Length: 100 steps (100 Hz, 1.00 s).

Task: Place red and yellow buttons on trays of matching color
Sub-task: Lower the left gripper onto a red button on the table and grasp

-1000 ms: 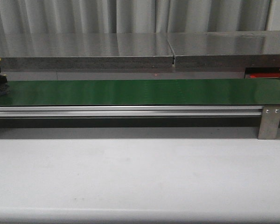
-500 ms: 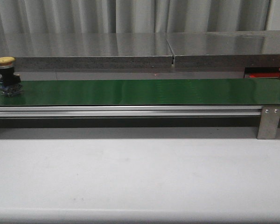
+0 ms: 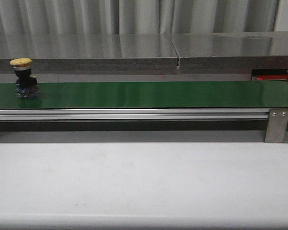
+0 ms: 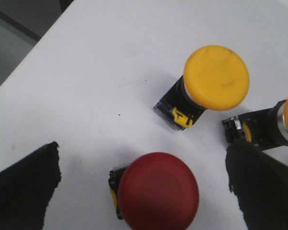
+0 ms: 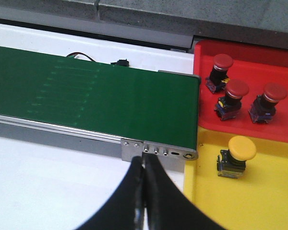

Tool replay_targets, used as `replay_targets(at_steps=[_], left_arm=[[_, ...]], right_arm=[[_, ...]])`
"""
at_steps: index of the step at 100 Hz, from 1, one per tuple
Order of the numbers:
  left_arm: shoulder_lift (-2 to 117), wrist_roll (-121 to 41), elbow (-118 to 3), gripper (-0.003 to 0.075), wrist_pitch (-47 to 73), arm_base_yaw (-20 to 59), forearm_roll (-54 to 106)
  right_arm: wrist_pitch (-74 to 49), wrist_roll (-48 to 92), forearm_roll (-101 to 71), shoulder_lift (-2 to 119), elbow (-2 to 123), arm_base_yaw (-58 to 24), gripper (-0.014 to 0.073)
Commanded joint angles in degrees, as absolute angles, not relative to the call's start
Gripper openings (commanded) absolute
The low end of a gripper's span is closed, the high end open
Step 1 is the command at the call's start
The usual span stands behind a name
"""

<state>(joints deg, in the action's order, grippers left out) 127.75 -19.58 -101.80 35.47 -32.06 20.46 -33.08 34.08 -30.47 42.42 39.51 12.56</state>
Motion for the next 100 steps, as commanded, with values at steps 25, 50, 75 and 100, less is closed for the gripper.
replay_targets(at_steps=[25, 50, 75, 100], left_arm=[[124.29, -19.63, -103.75, 0.0513, 34.52, -31.99, 21.95], [124.29, -19.63, -103.75, 0.0280, 36.68, -31.99, 21.95], [124.04, -19.63, -103.87, 0.0082, 37.06, -31.99, 24.68], [118.68, -19.75, -103.97, 0.0062, 38.77, -31.99, 26.93]], right_arm=[[-30.06, 34.58, -31.93, 42.06, 41.05, 12.45, -0.0066], [-30.06, 34.58, -31.93, 42.06, 41.05, 12.45, -0.0066], [-30.06, 34.58, -31.93, 42.06, 41.05, 12.45, -0.0066], [-30.06, 34.58, -31.93, 42.06, 41.05, 12.45, -0.0066]])
